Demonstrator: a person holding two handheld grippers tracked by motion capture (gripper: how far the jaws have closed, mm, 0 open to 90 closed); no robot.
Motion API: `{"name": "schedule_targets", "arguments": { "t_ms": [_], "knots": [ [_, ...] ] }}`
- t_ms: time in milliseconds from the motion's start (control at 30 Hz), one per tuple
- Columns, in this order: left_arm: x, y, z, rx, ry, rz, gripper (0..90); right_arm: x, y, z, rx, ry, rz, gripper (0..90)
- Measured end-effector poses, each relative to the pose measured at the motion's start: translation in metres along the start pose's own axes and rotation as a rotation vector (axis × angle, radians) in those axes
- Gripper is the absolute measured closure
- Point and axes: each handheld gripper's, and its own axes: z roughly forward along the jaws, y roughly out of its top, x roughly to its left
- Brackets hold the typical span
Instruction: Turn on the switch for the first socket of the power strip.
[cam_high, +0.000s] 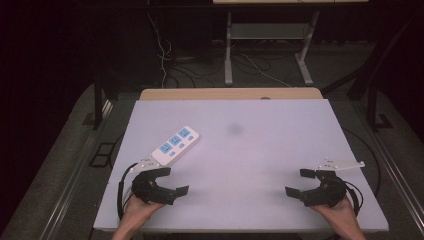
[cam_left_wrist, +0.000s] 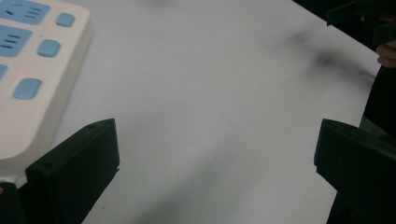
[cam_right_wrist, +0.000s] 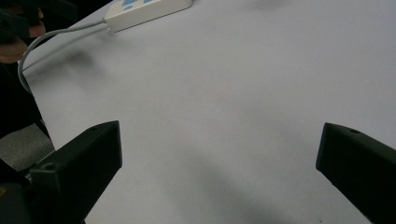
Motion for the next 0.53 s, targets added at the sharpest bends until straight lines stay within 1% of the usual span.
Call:
{"name": "schedule_targets", "arguments": {
  "t_ms": [100,300,400,533],
  "knots": [
    [0.000,-0.002,0.006,0.012,-0.006,0.006,0.0,0.002,0.000,0.001,0.007,0.005,-0.005,0.0],
    [-0.001,-0.006,0.013,0.028,0.003,0.022,0.0,0.004,0.000,0.002,0.012,0.013,-0.010,0.0],
    [0.000,-0.008,0.016,0.035,0.006,0.021,0.0,0.004,0.000,0.003,0.011,0.013,-0.012,0.0],
    [0.002,-0.011,0.017,0.030,0.010,0.013,0.0,0.004,0.000,0.003,0.013,0.016,-0.015,0.0]
  ]
}}
